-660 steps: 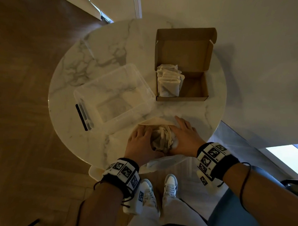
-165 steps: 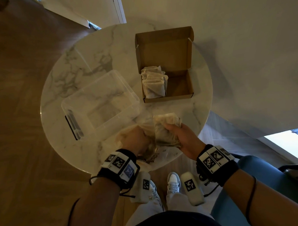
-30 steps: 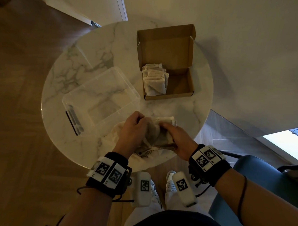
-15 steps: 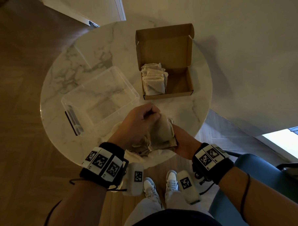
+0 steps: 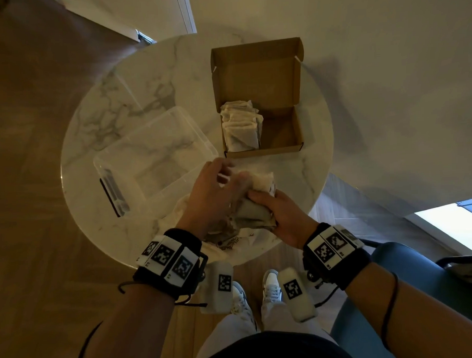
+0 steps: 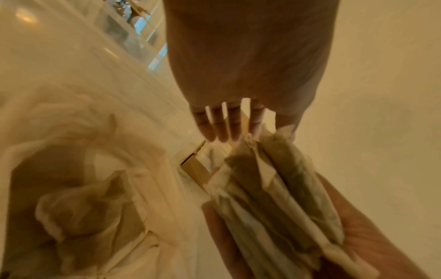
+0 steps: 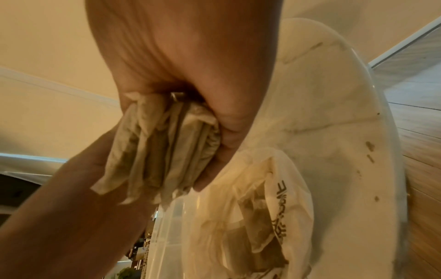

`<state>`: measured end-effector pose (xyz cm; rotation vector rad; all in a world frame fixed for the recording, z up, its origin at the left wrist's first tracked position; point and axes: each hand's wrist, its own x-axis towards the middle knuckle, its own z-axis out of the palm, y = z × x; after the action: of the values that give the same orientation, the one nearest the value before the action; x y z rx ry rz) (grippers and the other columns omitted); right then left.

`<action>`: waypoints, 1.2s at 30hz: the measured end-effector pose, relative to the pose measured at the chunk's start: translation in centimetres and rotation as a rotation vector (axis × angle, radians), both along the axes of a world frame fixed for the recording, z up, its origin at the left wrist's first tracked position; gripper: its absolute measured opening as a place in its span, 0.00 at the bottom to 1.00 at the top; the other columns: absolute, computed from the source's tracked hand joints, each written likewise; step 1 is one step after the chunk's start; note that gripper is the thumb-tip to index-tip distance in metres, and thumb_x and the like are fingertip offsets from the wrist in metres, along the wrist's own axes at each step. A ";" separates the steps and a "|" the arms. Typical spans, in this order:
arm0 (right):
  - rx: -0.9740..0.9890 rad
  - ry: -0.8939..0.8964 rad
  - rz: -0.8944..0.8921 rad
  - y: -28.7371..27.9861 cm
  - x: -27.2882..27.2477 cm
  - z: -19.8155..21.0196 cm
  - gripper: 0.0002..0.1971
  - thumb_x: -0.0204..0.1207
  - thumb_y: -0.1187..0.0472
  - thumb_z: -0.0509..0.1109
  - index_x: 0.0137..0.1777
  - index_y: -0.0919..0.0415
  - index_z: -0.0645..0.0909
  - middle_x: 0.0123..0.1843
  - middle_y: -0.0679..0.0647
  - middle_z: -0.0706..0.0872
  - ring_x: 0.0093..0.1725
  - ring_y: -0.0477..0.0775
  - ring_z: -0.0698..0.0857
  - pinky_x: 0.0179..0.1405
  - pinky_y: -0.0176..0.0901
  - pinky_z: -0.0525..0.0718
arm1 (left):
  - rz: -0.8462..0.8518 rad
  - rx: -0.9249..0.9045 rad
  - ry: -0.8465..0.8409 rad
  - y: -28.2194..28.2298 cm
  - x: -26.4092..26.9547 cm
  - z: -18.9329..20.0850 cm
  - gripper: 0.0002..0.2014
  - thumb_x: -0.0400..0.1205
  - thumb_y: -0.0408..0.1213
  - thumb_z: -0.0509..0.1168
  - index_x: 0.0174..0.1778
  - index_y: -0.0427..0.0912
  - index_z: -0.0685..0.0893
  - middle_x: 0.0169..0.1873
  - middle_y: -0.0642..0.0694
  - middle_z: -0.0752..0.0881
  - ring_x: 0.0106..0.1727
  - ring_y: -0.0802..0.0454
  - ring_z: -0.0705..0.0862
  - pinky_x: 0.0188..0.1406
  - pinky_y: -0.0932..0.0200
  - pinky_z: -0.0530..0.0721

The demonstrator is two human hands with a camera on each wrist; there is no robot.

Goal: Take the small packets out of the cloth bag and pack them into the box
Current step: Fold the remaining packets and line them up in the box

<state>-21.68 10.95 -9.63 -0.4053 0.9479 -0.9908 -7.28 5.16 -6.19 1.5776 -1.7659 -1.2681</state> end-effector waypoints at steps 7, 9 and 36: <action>-0.088 0.197 -0.074 -1.0 -0.5 0.1 0.09 0.82 0.62 0.62 0.54 0.59 0.84 0.50 0.61 0.89 0.50 0.56 0.88 0.46 0.44 0.87 | -0.111 0.536 0.181 1.3 -0.1 0.2 0.21 0.81 0.51 0.67 0.67 0.45 0.76 0.51 0.41 0.89 0.44 0.42 0.91 0.37 0.52 0.89; -0.069 0.275 -0.058 -1.2 -0.9 0.1 0.08 0.81 0.58 0.64 0.53 0.54 0.85 0.51 0.58 0.90 0.51 0.56 0.89 0.49 0.47 0.88 | -0.125 0.508 0.204 1.0 -0.3 0.1 0.21 0.81 0.46 0.68 0.67 0.42 0.76 0.51 0.39 0.89 0.42 0.43 0.91 0.35 0.53 0.89; -0.502 1.493 0.366 -15.3 -9.8 2.6 0.21 0.71 0.45 0.74 0.59 0.57 0.82 0.50 0.54 0.85 0.45 0.52 0.81 0.37 0.41 0.74 | -0.517 0.174 -0.760 1.1 1.8 -5.6 0.18 0.83 0.53 0.58 0.39 0.43 0.82 0.36 0.50 0.84 0.40 0.51 0.82 0.43 0.55 0.80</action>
<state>-31.43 -4.31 -7.04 -1.8179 1.8164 -0.4421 -5.47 6.31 -11.84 1.9411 -2.7337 -1.1203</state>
